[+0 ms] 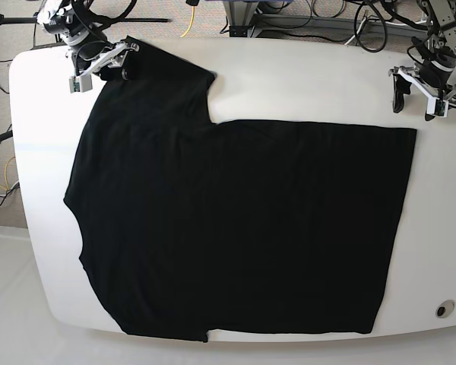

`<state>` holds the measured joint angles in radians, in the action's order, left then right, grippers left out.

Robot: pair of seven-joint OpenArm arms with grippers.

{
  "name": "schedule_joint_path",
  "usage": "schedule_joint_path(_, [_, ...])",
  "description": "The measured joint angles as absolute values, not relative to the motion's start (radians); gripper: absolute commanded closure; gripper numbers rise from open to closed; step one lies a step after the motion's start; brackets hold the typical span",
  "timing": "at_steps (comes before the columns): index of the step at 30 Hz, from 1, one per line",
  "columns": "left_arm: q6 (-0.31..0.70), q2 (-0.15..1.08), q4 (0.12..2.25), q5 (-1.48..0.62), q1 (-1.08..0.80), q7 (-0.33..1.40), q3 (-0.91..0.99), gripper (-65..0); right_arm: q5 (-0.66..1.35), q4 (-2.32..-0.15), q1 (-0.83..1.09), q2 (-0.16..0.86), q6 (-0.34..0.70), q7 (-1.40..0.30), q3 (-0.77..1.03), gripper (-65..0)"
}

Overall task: Fold the T-shirt properly
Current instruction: 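Close the right gripper on the black shirt's shoulder edge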

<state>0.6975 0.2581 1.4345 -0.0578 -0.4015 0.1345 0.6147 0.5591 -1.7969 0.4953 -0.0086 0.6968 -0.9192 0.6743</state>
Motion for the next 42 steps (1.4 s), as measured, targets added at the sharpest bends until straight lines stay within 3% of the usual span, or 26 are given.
schedule_joint_path(24, [0.698,0.255,1.434,-0.057,-0.402,0.119,0.614,-47.0,0.524,-1.798,0.513,-0.009,0.699,-0.84,0.63,-35.9])
schedule_joint_path(42, [0.698,0.255,1.434,-0.068,-0.398,0.119,0.614,-47.1,0.555,-1.799,0.513,0.004,0.699,-0.872,0.628,-36.3])
